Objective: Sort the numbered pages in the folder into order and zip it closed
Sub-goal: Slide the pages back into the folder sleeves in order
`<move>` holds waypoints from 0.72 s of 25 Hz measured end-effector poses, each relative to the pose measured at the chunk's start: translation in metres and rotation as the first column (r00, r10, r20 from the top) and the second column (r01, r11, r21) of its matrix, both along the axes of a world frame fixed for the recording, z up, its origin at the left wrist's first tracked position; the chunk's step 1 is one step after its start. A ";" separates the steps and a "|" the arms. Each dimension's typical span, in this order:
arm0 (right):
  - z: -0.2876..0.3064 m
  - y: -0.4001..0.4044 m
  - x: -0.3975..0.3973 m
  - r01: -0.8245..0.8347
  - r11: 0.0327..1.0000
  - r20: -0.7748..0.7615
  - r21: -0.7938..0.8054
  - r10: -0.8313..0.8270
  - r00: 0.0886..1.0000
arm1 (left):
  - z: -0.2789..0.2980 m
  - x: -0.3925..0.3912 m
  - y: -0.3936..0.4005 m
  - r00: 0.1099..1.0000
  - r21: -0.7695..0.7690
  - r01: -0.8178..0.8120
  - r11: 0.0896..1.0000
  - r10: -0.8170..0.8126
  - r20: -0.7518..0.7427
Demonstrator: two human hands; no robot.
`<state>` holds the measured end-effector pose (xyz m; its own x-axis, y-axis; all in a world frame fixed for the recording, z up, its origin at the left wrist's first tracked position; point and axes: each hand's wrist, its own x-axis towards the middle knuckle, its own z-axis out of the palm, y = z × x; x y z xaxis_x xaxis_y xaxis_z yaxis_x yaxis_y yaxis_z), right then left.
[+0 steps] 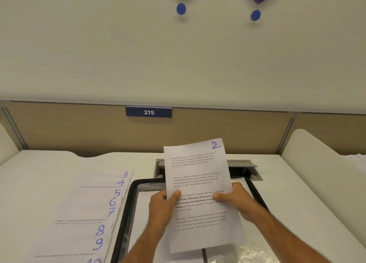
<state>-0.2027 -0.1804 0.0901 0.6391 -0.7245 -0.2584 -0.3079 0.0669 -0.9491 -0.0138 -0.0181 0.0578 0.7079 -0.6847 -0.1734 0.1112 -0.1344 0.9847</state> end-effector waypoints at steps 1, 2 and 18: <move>-0.001 -0.006 -0.005 0.015 1.000 -0.007 -0.008 -0.015 1.000 | -0.002 -0.002 -0.005 1.000 0.022 0.010 1.000 -0.010 0.016; -0.002 -0.013 -0.011 0.036 0.999 -0.003 -0.010 -0.036 0.999 | -0.003 -0.005 -0.012 0.999 0.047 0.014 0.999 -0.016 0.038; -0.002 -0.140 -0.075 0.476 0.859 0.292 0.190 -0.512 0.808 | -0.042 -0.021 -0.144 0.539 0.459 0.057 0.887 -0.414 0.733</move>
<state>-0.2776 -0.3200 0.0881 0.2614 -0.9458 -0.1930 0.1138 0.2287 -0.9668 -0.0352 -0.1617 0.0158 0.4886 -0.8645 0.1178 -0.7751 -0.3682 0.5135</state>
